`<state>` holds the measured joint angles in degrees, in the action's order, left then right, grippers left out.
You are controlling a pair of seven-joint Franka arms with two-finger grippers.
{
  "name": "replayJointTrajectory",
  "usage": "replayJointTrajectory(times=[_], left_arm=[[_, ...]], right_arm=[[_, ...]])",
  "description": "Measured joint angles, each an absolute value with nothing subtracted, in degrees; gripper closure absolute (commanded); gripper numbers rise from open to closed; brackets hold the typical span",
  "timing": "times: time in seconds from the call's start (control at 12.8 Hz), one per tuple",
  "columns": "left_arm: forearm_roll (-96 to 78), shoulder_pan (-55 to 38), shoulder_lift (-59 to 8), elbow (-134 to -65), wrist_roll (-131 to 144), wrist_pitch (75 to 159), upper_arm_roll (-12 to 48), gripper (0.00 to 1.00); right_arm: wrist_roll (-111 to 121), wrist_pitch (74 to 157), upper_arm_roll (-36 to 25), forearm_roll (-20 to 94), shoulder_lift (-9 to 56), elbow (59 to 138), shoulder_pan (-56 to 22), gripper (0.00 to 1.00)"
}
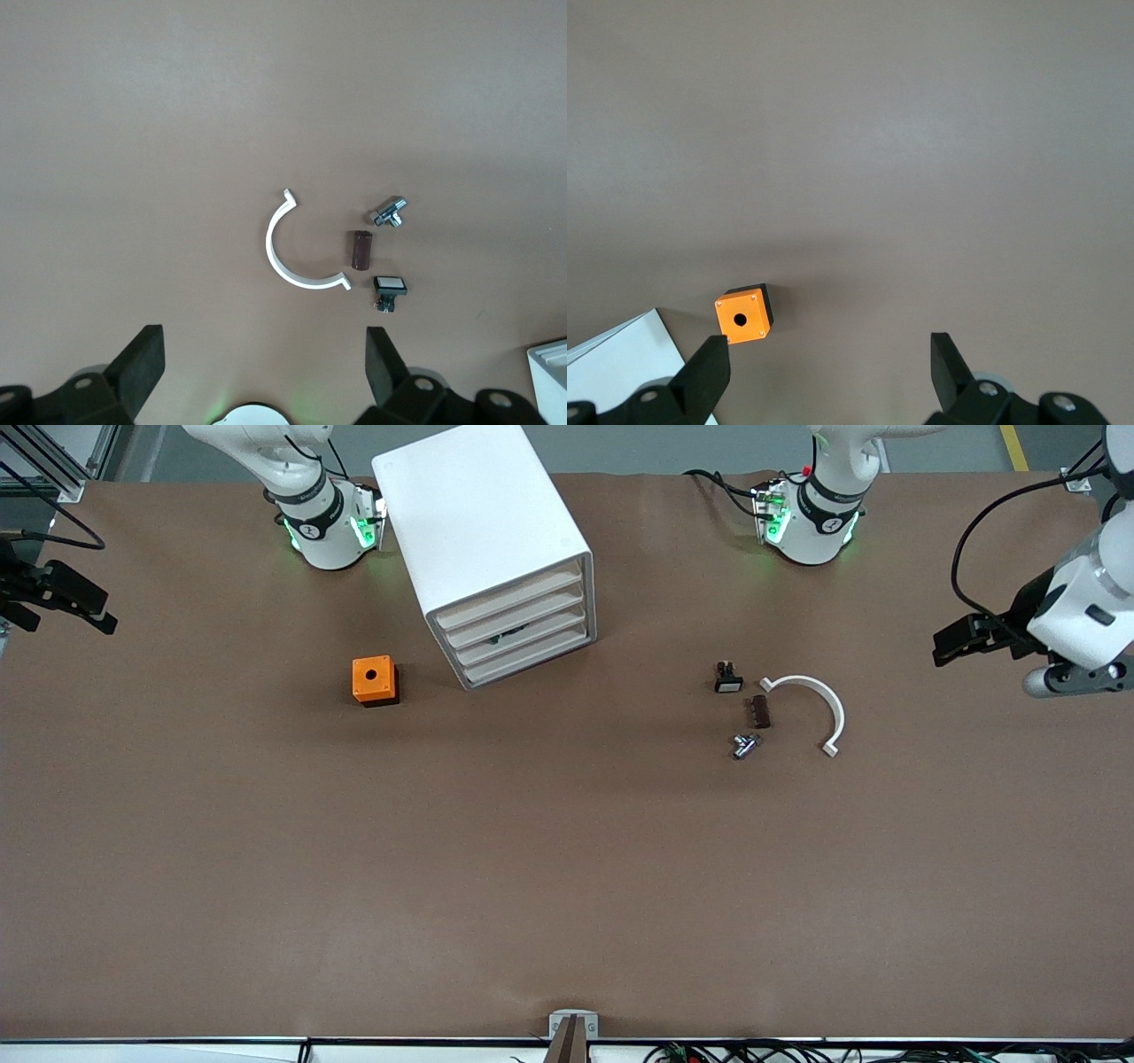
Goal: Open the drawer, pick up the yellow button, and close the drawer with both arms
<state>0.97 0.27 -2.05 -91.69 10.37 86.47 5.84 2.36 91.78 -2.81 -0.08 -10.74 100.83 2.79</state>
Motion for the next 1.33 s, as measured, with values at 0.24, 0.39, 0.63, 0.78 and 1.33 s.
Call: replayJointTrajectory(times=[0.24,0.39,0.63,0.78,1.33], left_arm=[[0.2,-0.2,-4.5,-92.4,15.4,88.4,6.3,0.00],[-1.0,-0.5,-6.8,-92.8,20.3,90.3,6.9,0.00],[-1.6,-0.8,-11.2,-93.1,29.8,93.6,9.9,0.00],[-2.8,-1.3,-13.9,-93.1,39.1,95.0,12.3,0.00],[-10.5,-9.7,-20.0,-91.8,69.0,95.6,14.1,0.00]], right_arm=[[2.4,91.8,-2.8,-0.1,-10.6,100.8,2.8,0.00],[2.4,91.9,-2.8,-0.1,-10.1,100.1,2.8,0.00],[2.3,92.1,-2.9,-0.1,-7.8,99.2,2.8,0.00],[2.4,94.3,-3.0,-0.1,-4.3,98.8,2.8,0.00],[2.4,96.1,-3.3,-0.2,5.6,93.5,2.8,0.00]])
